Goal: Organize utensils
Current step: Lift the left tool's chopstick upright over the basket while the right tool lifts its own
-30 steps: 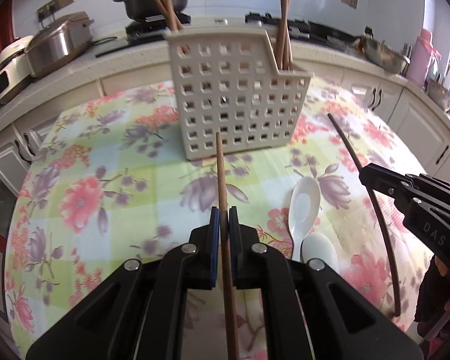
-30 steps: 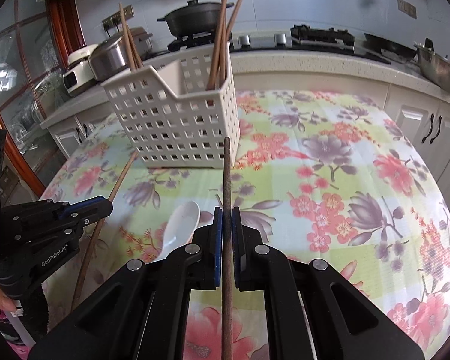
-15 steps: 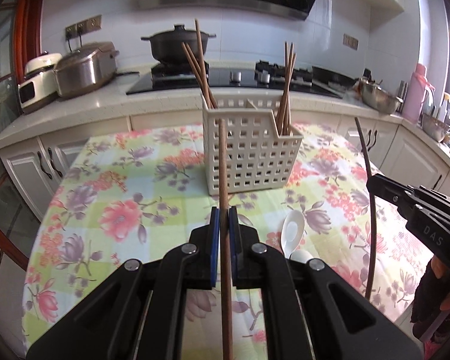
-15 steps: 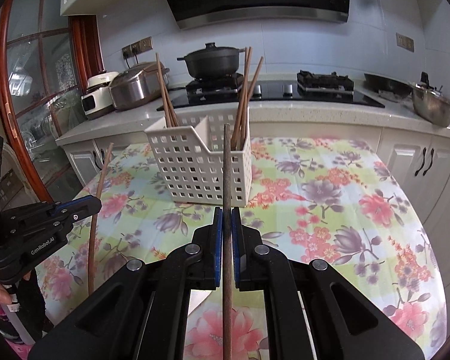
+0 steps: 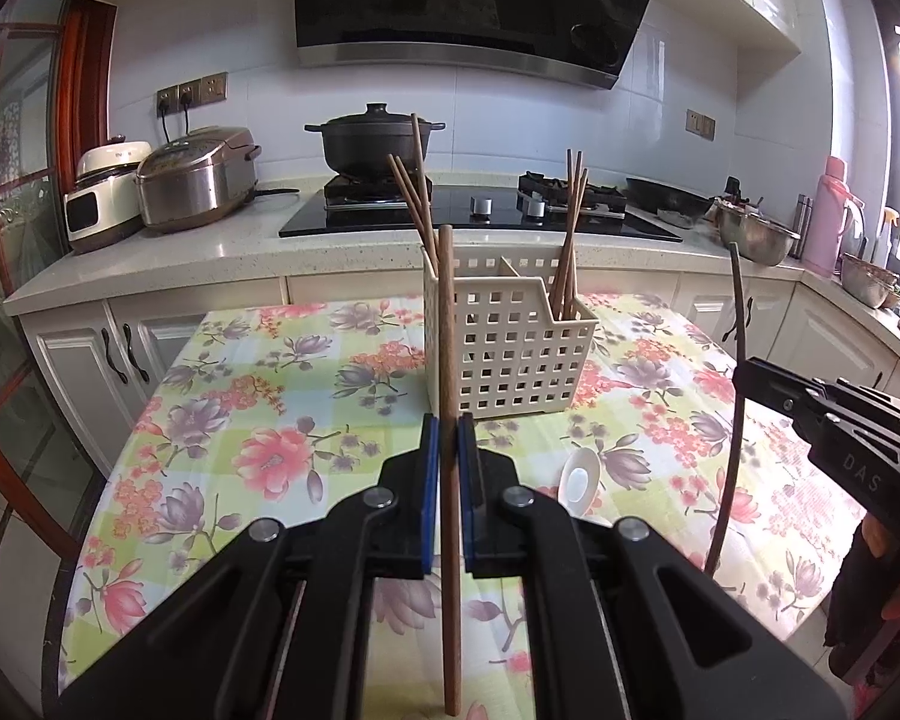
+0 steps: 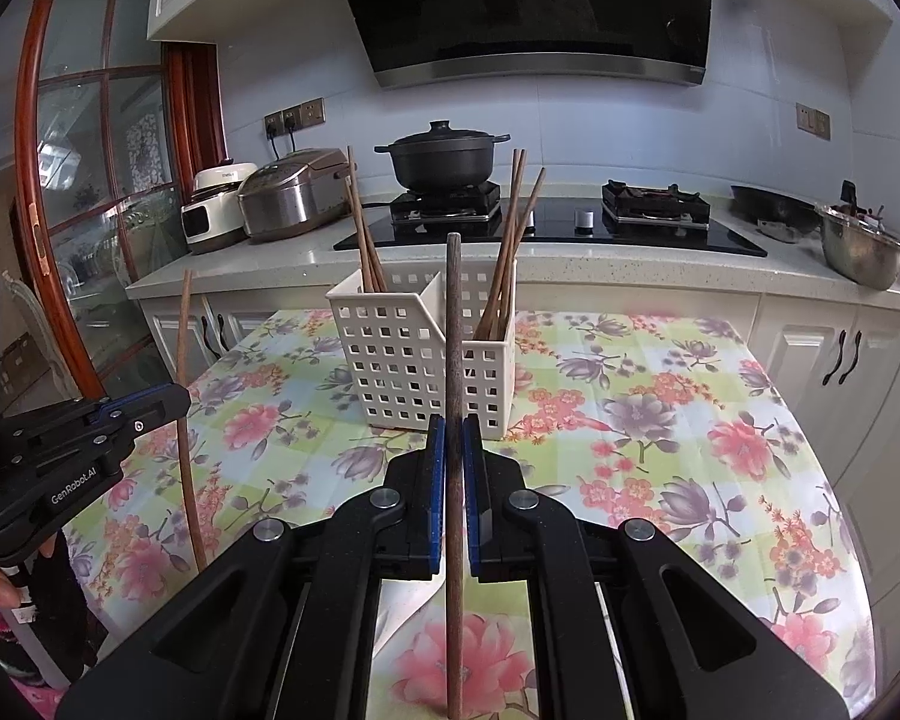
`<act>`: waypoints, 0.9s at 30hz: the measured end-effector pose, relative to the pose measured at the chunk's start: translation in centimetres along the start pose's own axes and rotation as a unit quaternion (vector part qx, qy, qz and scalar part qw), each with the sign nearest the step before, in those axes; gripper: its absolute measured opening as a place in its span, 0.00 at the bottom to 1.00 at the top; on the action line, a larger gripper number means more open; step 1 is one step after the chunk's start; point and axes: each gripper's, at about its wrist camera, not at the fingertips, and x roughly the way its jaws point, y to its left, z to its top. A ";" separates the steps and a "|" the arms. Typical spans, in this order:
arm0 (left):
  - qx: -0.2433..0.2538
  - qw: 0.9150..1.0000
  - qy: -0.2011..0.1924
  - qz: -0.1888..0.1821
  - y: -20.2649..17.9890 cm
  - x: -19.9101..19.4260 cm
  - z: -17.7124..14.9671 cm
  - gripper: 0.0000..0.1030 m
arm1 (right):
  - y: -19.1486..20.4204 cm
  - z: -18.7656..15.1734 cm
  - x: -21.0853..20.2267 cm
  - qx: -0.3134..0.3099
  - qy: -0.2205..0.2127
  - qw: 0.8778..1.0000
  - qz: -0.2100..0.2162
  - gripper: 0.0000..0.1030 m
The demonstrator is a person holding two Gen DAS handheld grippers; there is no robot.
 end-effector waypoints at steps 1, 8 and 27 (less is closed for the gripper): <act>0.000 1.000 -0.001 0.001 0.0 -0.1 -0.1 0.06 | 0.0 0.0 -0.1 0.000 -0.001 1.000 0.001 0.06; -0.003 1.000 -0.015 0.005 0.2 -0.9 0.1 0.06 | 0.2 0.3 -0.8 -0.003 -0.010 1.000 0.004 0.06; 0.005 0.999 -0.051 0.013 -0.4 -2.7 0.8 0.06 | 0.4 0.8 -2.0 -0.005 -0.035 0.999 0.005 0.06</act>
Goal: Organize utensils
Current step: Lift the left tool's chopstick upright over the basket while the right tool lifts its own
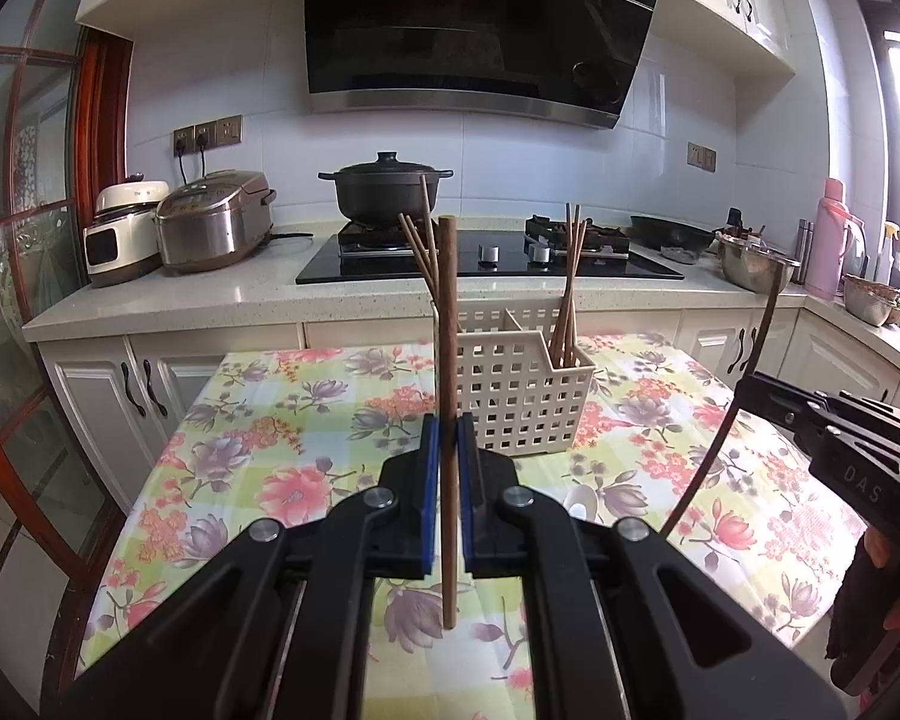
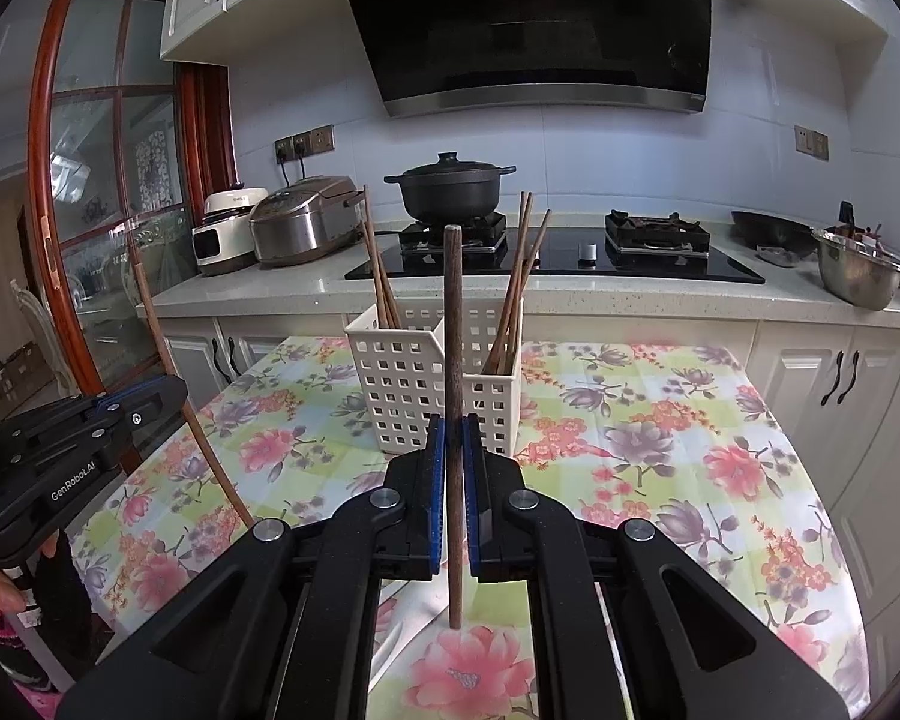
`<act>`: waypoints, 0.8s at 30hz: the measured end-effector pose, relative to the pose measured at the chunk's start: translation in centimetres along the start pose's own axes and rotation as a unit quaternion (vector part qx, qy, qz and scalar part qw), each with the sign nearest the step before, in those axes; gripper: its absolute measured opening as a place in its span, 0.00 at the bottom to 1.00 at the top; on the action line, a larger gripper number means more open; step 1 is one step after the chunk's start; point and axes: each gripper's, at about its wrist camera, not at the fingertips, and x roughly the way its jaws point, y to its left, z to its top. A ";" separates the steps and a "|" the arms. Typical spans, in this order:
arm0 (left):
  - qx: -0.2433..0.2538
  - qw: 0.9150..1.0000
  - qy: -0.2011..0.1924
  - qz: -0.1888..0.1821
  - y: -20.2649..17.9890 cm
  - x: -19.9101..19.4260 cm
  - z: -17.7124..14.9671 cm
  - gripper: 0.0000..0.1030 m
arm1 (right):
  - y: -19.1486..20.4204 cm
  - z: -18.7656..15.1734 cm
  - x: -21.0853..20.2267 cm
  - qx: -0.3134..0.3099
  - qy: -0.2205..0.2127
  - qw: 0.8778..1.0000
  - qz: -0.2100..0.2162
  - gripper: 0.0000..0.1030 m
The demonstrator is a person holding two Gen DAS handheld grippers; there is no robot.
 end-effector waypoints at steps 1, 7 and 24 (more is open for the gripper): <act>0.000 1.000 -0.001 0.000 0.0 0.0 0.1 0.06 | 0.0 0.1 0.0 -0.001 -0.001 1.000 0.000 0.06; 0.004 1.000 -0.001 0.000 -0.1 0.2 0.5 0.06 | 0.2 0.5 -0.3 -0.005 -0.008 1.000 -0.001 0.06; 0.017 1.000 -0.010 0.000 -0.8 0.3 1.5 0.06 | -0.1 2.4 0.3 -0.014 -0.016 1.000 -0.003 0.06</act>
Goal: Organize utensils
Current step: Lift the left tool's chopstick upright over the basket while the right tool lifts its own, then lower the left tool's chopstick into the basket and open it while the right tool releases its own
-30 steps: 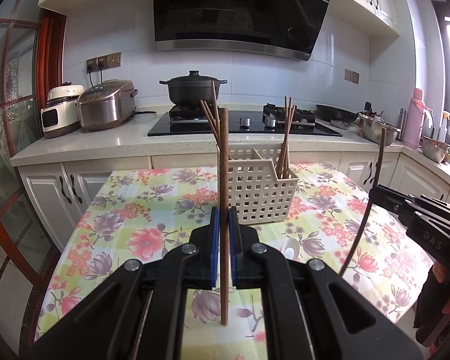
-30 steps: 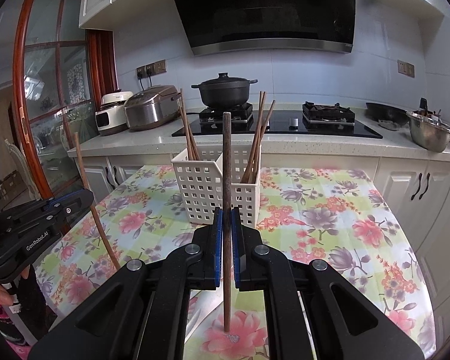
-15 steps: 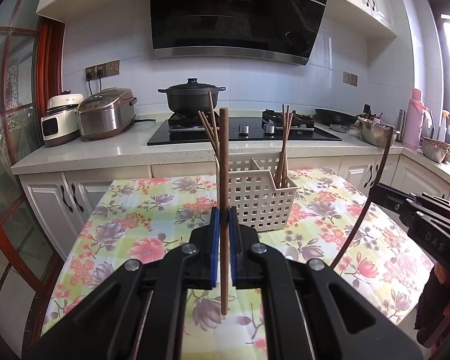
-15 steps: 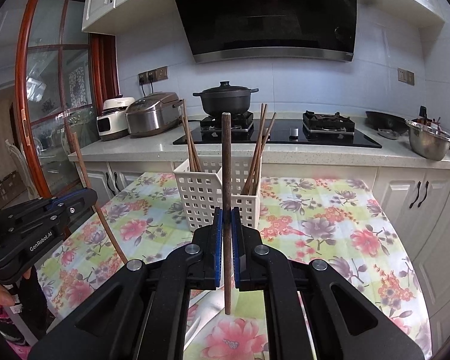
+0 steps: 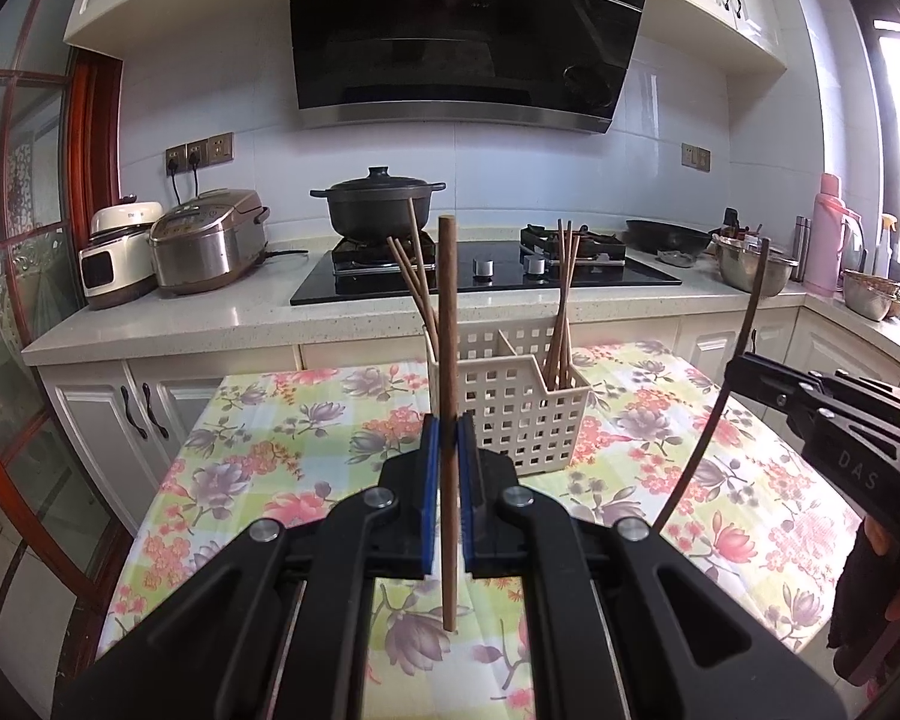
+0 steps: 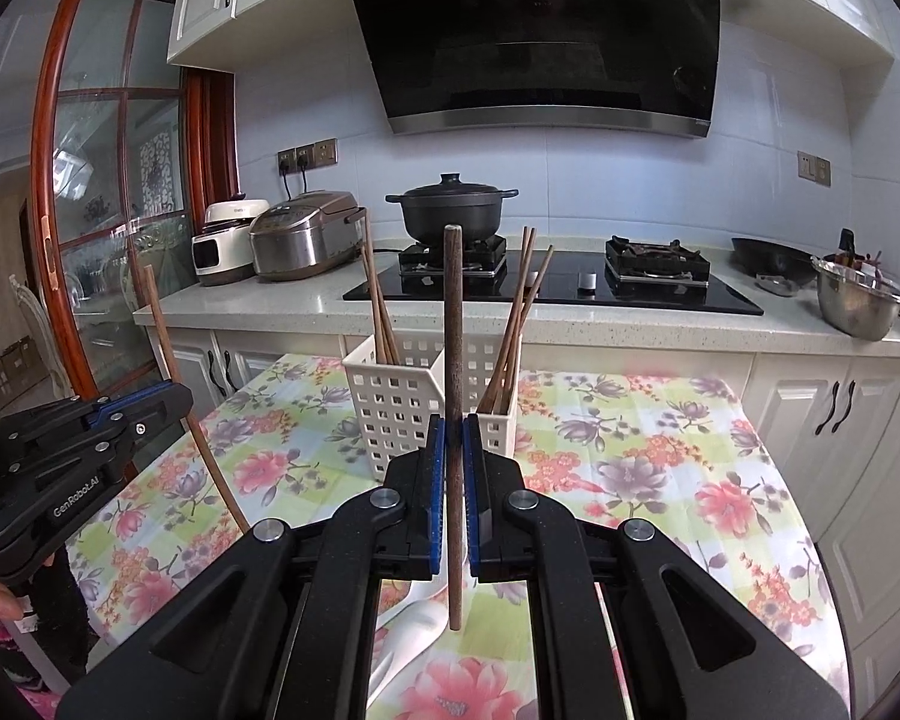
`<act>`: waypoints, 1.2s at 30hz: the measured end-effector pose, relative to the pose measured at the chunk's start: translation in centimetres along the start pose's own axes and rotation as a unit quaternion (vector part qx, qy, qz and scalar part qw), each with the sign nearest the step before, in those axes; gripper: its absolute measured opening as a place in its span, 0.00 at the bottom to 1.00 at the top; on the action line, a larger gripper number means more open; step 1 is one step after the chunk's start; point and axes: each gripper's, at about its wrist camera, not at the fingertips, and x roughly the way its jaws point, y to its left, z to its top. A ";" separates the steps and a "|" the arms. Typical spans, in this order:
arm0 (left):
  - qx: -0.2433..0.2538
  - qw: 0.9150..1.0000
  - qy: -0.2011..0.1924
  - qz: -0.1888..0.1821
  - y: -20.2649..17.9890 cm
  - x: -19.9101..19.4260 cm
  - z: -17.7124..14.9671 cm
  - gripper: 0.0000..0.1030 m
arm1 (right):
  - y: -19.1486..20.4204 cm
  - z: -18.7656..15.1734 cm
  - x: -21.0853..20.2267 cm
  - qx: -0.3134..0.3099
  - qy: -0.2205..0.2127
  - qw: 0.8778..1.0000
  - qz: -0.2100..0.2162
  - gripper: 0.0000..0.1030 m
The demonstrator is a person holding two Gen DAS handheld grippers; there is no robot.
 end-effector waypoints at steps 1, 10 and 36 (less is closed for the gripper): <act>0.001 1.000 -0.001 0.000 0.1 0.0 0.2 0.06 | 0.0 0.2 0.2 0.000 0.000 1.000 0.001 0.06; 0.003 1.000 -0.001 -0.013 0.5 1.3 3.9 0.06 | -1.2 3.2 1.5 0.001 -0.012 1.000 -0.001 0.06; -0.012 0.999 -0.043 -0.009 0.2 7.0 19.1 0.06 | -3.2 13.3 7.2 0.022 -0.039 0.999 -0.018 0.06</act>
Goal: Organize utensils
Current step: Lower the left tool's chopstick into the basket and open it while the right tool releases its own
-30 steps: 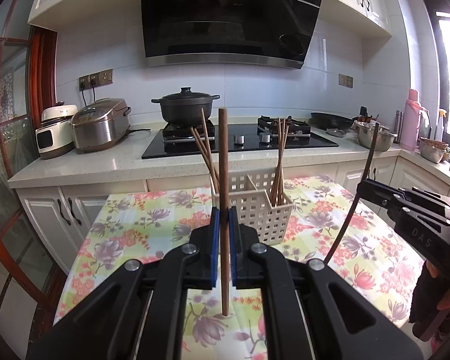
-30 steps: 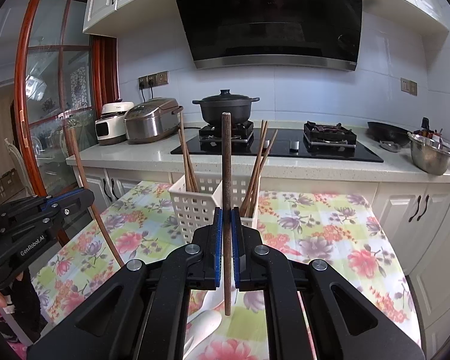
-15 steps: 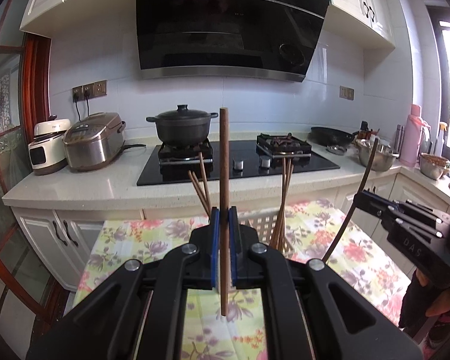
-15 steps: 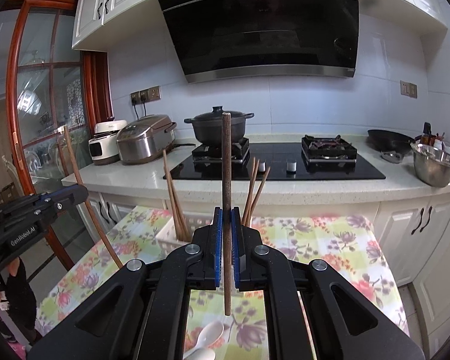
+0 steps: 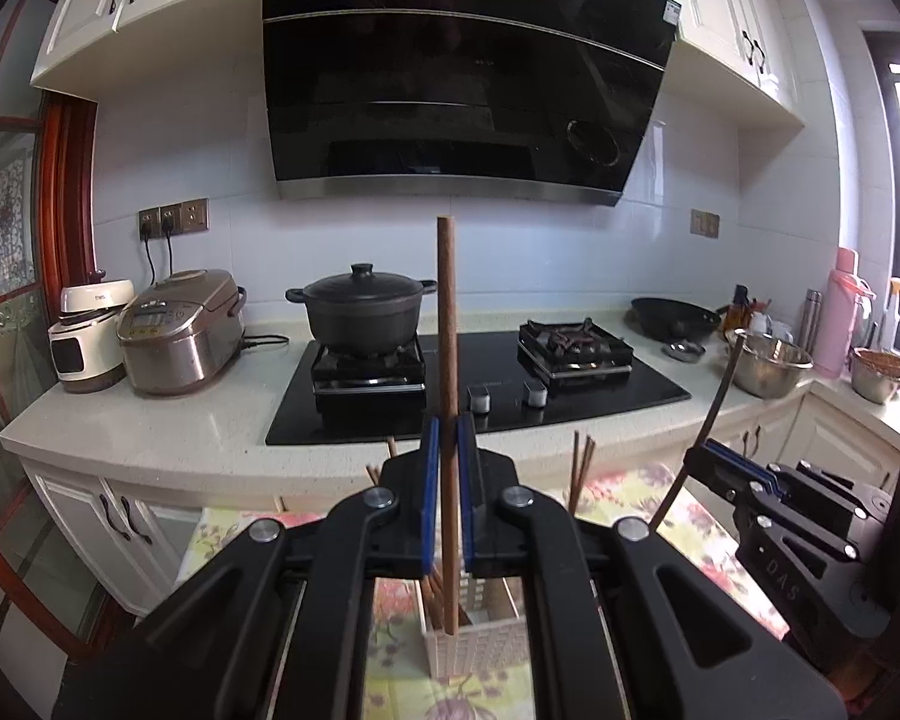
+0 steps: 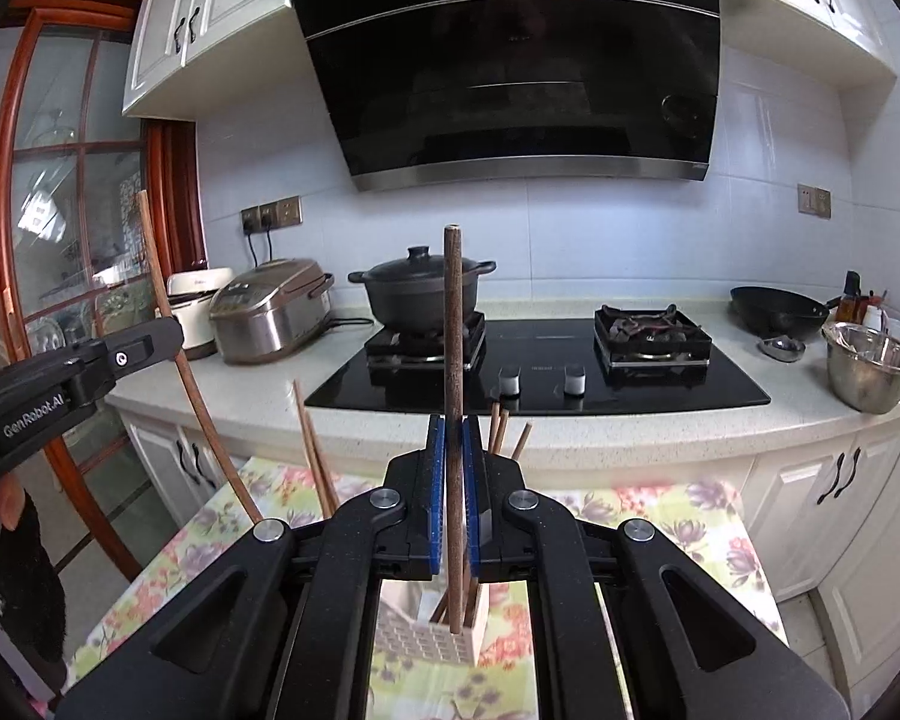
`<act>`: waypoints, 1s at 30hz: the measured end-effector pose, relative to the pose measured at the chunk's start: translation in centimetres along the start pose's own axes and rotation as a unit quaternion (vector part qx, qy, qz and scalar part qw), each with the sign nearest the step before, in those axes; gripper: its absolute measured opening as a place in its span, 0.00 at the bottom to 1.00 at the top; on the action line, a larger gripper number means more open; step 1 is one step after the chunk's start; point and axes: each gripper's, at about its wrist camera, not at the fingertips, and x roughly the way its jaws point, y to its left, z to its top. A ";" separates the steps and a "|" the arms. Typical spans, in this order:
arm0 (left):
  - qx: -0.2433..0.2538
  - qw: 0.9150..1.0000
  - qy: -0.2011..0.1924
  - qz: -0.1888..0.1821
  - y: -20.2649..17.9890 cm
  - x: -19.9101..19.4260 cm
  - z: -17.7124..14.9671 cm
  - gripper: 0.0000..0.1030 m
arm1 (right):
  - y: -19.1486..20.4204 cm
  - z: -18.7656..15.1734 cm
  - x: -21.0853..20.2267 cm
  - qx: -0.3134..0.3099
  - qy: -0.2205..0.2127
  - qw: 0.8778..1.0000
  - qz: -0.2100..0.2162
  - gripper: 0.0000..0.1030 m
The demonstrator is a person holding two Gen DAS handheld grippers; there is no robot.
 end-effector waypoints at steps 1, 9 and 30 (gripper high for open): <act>-0.004 1.000 0.000 0.000 0.1 0.6 0.2 0.06 | 0.0 0.1 0.4 0.001 0.001 1.000 0.000 0.06; -0.031 0.999 0.022 -0.010 1.1 4.8 -0.7 0.06 | 0.9 -0.9 3.3 -0.020 0.020 1.000 0.001 0.06; -0.051 0.991 0.122 0.009 4.3 11.4 -7.8 0.27 | -1.4 -5.7 9.6 0.024 0.118 0.993 0.008 0.34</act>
